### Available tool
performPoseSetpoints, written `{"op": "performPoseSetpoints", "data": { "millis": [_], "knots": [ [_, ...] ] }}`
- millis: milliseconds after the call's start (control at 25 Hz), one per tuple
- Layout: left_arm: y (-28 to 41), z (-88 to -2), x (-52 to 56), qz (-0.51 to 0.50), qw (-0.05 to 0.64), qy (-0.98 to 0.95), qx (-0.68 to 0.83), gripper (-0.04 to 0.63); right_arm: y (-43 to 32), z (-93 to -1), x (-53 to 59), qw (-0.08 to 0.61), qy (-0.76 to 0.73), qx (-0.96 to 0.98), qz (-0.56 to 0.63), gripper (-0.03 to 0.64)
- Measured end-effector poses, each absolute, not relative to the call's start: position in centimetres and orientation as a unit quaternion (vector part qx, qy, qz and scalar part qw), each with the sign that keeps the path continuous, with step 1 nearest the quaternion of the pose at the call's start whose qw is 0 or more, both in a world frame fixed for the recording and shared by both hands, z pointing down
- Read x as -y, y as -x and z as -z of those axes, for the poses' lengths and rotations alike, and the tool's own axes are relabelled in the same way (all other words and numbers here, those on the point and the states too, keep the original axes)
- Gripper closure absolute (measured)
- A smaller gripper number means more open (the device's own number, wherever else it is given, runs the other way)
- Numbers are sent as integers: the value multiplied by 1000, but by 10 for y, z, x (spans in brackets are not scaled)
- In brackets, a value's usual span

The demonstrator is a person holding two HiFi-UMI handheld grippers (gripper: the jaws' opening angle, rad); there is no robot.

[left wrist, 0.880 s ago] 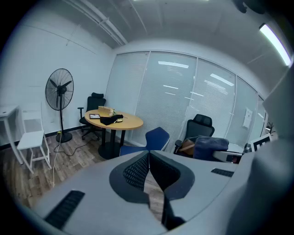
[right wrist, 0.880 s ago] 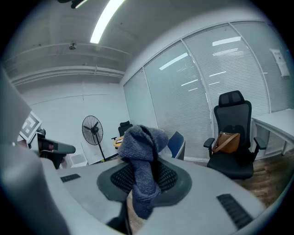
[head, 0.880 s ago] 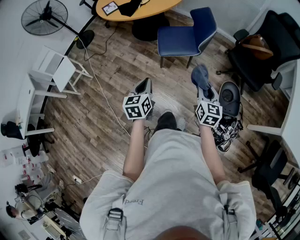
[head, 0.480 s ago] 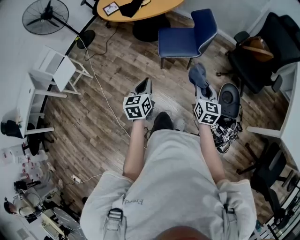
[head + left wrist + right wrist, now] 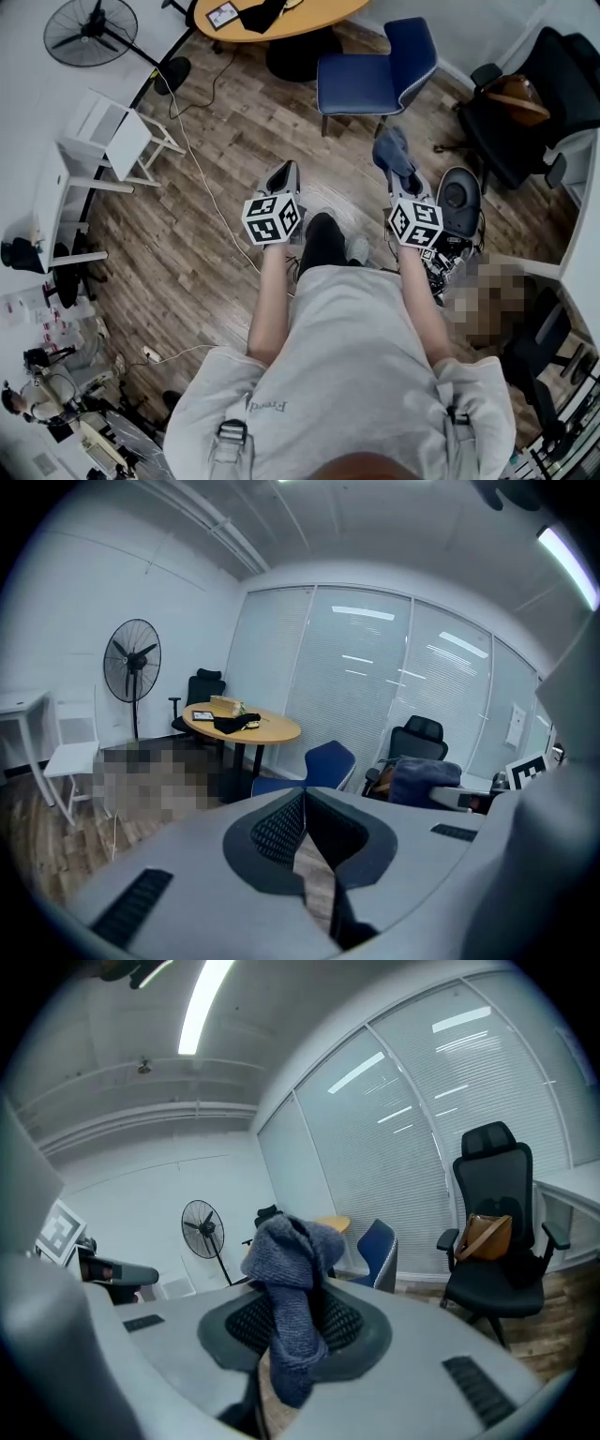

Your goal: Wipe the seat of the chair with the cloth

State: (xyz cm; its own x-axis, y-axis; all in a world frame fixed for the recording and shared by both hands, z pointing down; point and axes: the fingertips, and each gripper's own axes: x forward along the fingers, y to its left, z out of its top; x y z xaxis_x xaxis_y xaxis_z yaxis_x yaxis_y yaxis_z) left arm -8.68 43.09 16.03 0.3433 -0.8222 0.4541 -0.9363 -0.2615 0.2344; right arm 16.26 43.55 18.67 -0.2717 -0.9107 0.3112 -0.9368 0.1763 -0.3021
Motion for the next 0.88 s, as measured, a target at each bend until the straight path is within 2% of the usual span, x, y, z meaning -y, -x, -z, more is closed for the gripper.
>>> {"op": "performPoseSetpoints", "data": {
  "millis": [400,880],
  "knots": [
    [119,-194,-398,-135,269,-764,571,568,-149,-212,-393,43,-606,757,-242,532],
    [129,-219,-232,-140,304,-774,538,568,-131,-243,-269,81,-632,723,-268,532]
  ]
}}
